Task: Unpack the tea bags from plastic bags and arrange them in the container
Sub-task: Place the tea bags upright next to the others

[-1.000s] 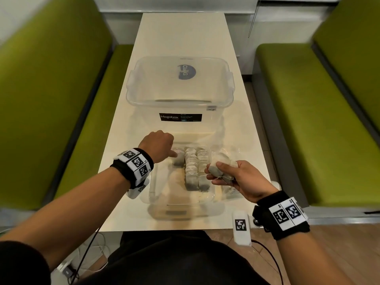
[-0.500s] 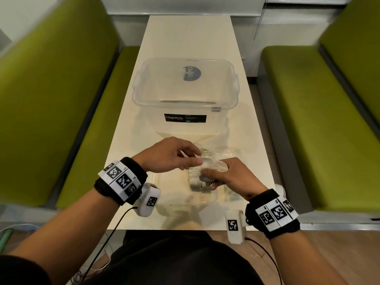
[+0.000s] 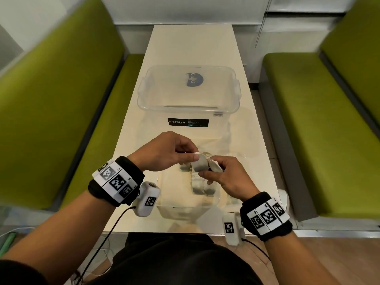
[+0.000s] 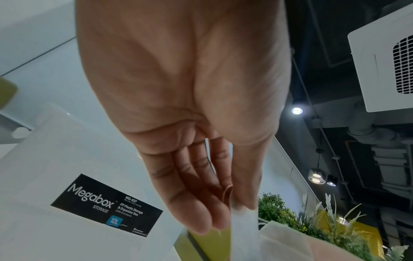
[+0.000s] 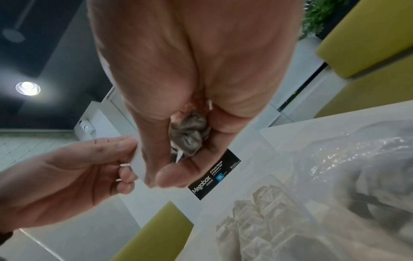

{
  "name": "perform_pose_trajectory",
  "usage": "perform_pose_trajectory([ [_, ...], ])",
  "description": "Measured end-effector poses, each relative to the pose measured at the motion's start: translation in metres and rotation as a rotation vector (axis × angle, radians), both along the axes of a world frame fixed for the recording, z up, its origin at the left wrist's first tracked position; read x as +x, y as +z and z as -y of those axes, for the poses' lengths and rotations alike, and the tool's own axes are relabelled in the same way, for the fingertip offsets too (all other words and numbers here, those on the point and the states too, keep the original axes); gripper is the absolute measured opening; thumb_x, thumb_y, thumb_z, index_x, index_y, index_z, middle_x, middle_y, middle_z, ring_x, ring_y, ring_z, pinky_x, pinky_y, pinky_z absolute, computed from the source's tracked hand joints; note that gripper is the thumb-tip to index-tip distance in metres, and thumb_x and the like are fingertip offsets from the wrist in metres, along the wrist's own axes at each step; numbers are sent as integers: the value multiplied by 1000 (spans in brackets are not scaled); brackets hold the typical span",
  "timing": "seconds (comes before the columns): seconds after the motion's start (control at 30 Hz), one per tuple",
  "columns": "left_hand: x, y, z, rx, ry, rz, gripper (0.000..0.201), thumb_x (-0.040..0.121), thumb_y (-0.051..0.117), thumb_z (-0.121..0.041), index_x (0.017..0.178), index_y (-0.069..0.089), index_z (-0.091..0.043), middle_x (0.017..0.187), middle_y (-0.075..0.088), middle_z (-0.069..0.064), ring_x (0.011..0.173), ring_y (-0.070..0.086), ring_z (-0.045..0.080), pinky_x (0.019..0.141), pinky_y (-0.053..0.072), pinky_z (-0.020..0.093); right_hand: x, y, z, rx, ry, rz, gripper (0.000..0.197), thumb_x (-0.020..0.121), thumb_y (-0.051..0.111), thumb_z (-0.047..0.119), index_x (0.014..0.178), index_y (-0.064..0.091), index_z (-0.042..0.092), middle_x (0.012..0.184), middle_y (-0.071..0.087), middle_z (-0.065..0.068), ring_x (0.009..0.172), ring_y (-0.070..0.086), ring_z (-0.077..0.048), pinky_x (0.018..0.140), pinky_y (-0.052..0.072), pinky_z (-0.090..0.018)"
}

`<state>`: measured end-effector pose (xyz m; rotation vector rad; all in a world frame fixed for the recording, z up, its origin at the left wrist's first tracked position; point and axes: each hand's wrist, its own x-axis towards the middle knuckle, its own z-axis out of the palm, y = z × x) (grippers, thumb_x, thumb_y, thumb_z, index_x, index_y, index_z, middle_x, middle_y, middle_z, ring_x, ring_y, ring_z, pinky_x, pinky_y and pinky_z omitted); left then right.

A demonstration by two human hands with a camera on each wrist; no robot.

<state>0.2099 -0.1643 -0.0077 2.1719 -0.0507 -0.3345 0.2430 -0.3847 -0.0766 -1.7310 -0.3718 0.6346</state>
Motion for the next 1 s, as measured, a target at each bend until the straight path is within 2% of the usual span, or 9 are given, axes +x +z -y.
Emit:
perform_pose_trajectory([
  [0.1,0,0,-1,31,9,9,16,91,75,-32,99,77,-19,80,76,-8,69,67,2,73,57,22,-1,-7,2,12,-21,-51,21,86,81,9,105,77,14,95,77,-6,71,69,-20,70,61,-38],
  [0.23,6,-9,-10,151,37,19,17,90,74,-41,96,76,-26,81,74,-10,72,68,7,71,56,22,1,-15,13,77,-158,-340,16,92,74,9,107,72,4,97,70,-17,81,71,-21,74,62,-29],
  [0.3,11,-21,-14,267,22,30,16,91,72,-43,97,75,-28,84,72,-14,77,67,3,70,53,20,3,-17,21,151,-195,-499,9,96,65,3,91,70,-4,91,63,-20,89,70,-28,79,62,-29],
  [0.4,18,-45,-20,434,-36,28,16,94,69,-39,99,75,-24,90,69,-15,81,65,7,71,49,22,4,-15,29,290,-267,-617,33,97,54,-8,65,60,-2,72,59,-13,97,71,-35,87,63,-35],
  [0.47,24,-62,-23,523,-60,4,14,94,68,-37,98,74,-24,93,70,-12,84,65,12,73,49,26,2,-11,31,355,-291,-652,23,99,50,-6,77,57,-3,77,62,-17,104,74,-35,88,63,-38],
  [0.53,28,-76,-26,592,-69,-29,12,93,68,-36,96,72,-25,96,71,-9,86,65,14,73,49,28,2,-8,33,373,-298,-665,16,101,48,-3,92,58,-10,94,68,-30,108,72,-39,86,63,-36],
  [0.63,32,-89,-25,639,-81,-48,11,92,67,-34,96,72,-24,97,72,-6,89,66,18,76,51,31,1,-6,35,319,-235,-625,29,105,48,6,101,62,-19,111,71,-33,108,72,-40,89,62,-37],
  [0.8,35,-100,-18,626,-94,-63,13,92,67,-34,97,73,-24,98,71,-6,88,64,17,73,48,29,1,-3,36,269,-182,-589,34,106,49,13,102,66,-16,112,74,-27,102,73,-35,85,63,-35],
  [1.0,36,-107,-15,608,-76,-73,16,93,67,-35,99,73,-21,100,71,-5,90,64,18,78,50,31,1,-2,34,272,-178,-573,39,105,49,13,110,61,-24,112,74,-27,99,74,-33,85,63,-33],
])
